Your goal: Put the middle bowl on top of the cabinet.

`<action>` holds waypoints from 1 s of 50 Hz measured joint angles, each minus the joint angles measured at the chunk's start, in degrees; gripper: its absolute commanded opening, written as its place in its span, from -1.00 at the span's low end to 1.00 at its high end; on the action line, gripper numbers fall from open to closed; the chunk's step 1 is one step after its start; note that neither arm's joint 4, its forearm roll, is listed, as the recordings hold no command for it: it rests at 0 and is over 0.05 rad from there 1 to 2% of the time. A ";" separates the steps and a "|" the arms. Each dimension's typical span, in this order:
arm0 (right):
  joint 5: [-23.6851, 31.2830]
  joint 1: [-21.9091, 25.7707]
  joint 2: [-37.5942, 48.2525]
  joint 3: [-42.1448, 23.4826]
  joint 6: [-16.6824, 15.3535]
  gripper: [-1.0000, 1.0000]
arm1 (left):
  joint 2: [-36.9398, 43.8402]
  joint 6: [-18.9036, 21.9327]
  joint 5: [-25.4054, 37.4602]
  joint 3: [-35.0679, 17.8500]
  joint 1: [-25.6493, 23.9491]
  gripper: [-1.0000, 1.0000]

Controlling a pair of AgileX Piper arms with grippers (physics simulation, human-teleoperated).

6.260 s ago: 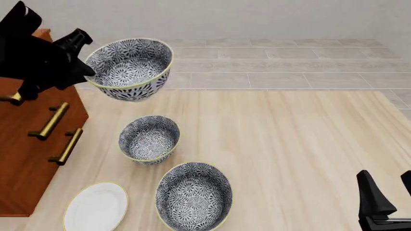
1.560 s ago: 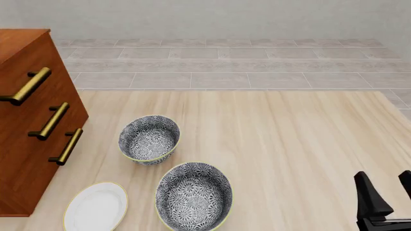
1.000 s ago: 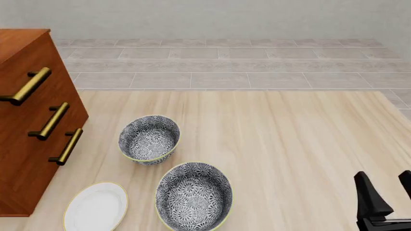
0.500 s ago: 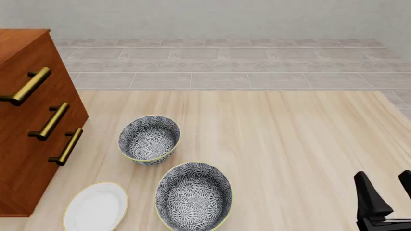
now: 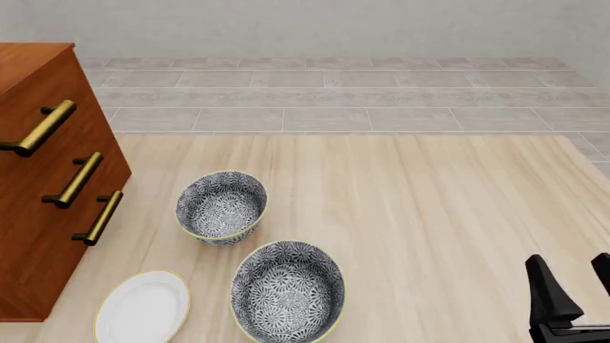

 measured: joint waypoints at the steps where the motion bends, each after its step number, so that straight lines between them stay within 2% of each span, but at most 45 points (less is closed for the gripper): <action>1: 0.00 0.00 0.00 0.00 0.00 1.00 | -0.06 -0.06 -0.11 0.02 -0.07 1.00; 21: 0.03 0.00 -0.02 0.00 -0.01 1.00 | -0.66 -0.75 -1.41 0.19 -0.90 1.00; 50: -0.01 -0.03 -0.04 0.02 0.15 1.00 | -2.33 -1.23 -0.25 -3.94 0.42 1.00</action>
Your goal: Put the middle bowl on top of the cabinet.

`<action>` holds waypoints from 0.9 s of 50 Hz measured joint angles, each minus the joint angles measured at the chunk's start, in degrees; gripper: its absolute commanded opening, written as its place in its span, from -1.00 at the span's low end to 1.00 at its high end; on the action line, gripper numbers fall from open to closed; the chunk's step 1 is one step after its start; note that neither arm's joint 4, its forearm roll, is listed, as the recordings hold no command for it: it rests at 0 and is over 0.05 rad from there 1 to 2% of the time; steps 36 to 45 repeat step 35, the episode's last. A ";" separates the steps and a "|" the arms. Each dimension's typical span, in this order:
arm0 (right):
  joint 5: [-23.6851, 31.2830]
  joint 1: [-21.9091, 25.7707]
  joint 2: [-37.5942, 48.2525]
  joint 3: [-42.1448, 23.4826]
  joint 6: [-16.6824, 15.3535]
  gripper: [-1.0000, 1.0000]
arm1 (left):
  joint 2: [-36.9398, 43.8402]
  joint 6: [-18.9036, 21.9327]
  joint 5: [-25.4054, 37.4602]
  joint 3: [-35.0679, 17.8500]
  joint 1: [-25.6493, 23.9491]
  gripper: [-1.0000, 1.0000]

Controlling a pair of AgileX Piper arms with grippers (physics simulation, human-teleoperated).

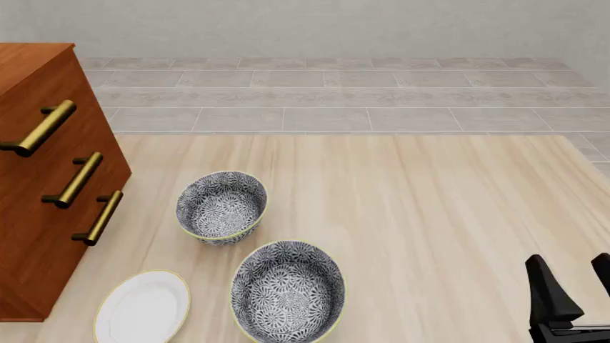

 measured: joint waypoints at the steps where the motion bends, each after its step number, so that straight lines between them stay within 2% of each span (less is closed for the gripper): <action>1: 0.00 -0.01 0.00 0.00 0.01 1.00 | -0.07 -0.03 0.06 -0.16 0.04 1.00; 33: -0.07 -0.11 0.01 -0.01 0.17 1.00 | -4.51 -1.01 0.84 -4.77 3.52 1.00; 45: -0.07 -0.11 0.01 -0.01 0.16 1.00 | -4.73 -1.05 0.81 -4.97 3.73 1.00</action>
